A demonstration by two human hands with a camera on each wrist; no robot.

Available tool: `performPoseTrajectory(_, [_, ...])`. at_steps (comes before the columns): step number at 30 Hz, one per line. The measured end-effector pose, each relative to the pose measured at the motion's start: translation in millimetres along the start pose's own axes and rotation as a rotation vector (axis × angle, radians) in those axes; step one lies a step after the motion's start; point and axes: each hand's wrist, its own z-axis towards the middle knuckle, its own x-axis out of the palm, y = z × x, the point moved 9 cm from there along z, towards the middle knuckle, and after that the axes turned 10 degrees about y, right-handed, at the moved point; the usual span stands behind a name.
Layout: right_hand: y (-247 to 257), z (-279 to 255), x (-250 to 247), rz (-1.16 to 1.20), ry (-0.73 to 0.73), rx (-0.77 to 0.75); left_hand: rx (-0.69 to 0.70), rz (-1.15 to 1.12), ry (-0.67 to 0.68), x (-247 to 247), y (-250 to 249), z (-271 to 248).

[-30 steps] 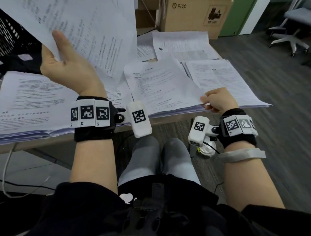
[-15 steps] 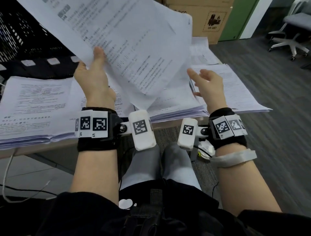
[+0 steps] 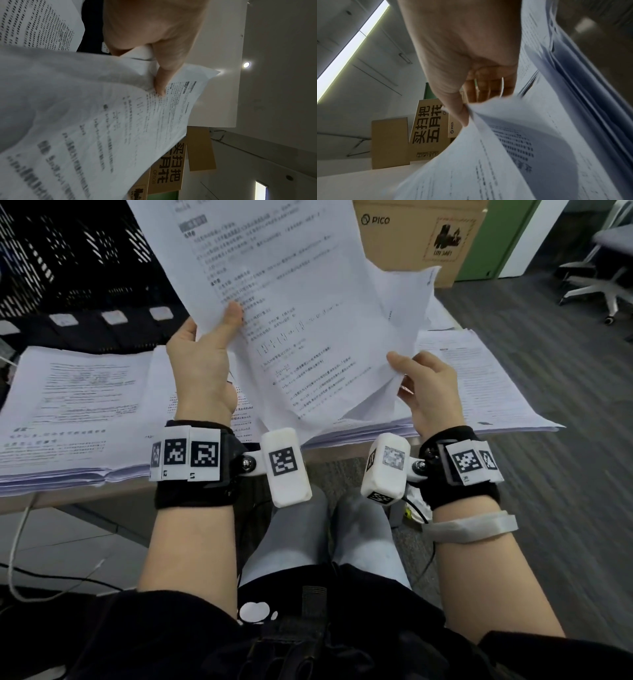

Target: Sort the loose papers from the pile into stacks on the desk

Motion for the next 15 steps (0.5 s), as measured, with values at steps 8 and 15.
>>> performPoseTrajectory(8, [-12.4, 1.7, 14.9, -0.114, 0.164, 0.11, 0.119, 0.135, -0.099, -11.4, -4.5, 2.5])
performPoseTrajectory(15, [-7.5, 0.0, -4.2, -0.097, 0.078, 0.096, 0.187, 0.287, -0.19, -13.8, -0.4, 5.5])
